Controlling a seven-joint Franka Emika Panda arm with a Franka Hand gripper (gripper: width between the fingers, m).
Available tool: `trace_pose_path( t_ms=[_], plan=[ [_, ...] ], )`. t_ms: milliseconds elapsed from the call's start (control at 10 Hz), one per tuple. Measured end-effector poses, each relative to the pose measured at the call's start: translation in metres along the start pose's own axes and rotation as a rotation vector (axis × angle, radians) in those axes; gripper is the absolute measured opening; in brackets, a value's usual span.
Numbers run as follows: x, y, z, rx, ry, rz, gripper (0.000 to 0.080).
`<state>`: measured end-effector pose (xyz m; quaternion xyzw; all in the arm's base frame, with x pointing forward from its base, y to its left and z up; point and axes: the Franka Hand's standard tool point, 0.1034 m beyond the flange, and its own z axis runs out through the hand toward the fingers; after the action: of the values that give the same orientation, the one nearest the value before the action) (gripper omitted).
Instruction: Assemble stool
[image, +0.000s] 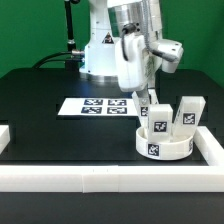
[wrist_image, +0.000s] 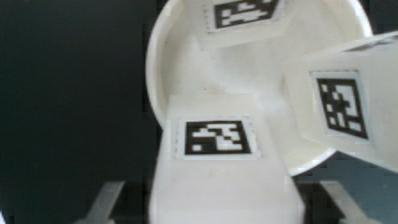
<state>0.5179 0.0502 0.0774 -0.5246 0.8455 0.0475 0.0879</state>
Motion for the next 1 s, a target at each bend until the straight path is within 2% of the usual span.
trace_pose_path(
  t_ms=[100,200,400,500,600,700,900,1000],
  plan=[
    [-0.003,0.001,0.000,0.015,-0.009,0.183,0.0337],
    [-0.008,0.003,0.001,0.015,-0.009,0.299,0.0337],
    [-0.009,0.003,0.001,0.015,-0.016,0.367,0.0337],
    [-0.009,0.004,0.002,0.014,-0.015,0.318,0.0337],
    [-0.009,0.004,0.002,0.013,-0.014,0.315,0.0518],
    [-0.014,0.002,-0.006,-0.008,-0.029,0.213,0.0612],
    [-0.028,0.007,-0.019,-0.013,-0.056,0.182,0.0641],
    [-0.025,0.007,-0.016,-0.010,-0.052,0.055,0.0641]
  ],
)
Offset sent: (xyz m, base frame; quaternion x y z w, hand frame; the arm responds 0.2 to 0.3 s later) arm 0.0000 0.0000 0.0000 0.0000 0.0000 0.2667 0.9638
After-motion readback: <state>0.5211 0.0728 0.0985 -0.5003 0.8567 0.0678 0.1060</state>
